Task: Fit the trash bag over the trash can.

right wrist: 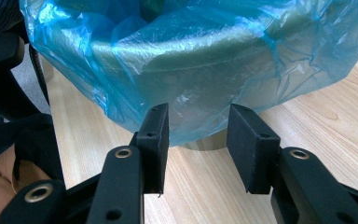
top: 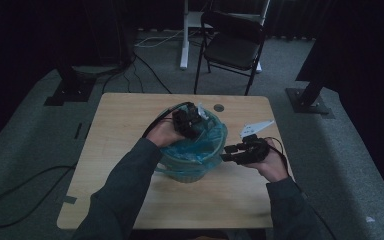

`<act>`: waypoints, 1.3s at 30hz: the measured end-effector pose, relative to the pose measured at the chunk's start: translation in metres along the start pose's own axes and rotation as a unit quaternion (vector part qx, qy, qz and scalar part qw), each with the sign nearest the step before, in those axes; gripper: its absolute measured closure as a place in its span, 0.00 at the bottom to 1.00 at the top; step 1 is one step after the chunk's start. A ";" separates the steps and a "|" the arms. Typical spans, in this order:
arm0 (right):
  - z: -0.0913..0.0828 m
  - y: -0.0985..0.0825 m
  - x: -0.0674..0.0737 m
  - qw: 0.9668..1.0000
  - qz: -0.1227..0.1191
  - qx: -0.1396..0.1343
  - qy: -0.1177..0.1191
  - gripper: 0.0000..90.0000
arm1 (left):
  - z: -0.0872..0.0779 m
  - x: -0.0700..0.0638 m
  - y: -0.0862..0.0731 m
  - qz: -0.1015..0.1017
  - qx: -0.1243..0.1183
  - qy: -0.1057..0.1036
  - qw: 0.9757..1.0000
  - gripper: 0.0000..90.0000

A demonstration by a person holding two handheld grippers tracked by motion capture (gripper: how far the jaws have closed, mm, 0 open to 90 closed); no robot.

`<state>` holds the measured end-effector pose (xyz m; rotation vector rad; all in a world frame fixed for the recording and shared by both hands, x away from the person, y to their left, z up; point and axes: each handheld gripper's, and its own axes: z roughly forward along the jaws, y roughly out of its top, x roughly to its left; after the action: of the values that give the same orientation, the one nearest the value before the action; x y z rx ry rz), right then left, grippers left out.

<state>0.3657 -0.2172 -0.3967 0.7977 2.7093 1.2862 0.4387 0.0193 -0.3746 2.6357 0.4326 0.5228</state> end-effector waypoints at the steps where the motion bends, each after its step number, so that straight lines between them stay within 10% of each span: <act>1: 0.000 0.000 0.000 1.000 0.000 0.000 0.000 0.65 | 0.001 -0.001 0.000 0.002 0.003 0.002 1.000 0.63; 30: 0.001 0.000 0.000 1.000 -0.001 0.002 0.003 0.64 | 0.017 -0.009 0.004 0.037 0.077 0.010 0.996 0.59; 39: 0.000 0.000 0.000 1.000 -0.002 0.001 0.002 0.64 | 0.009 -0.007 0.003 0.026 0.043 0.024 0.998 0.59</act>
<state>0.3657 -0.2172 -0.3970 0.7914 2.7139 1.2864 0.4367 0.0110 -0.3832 2.7275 0.4102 0.5987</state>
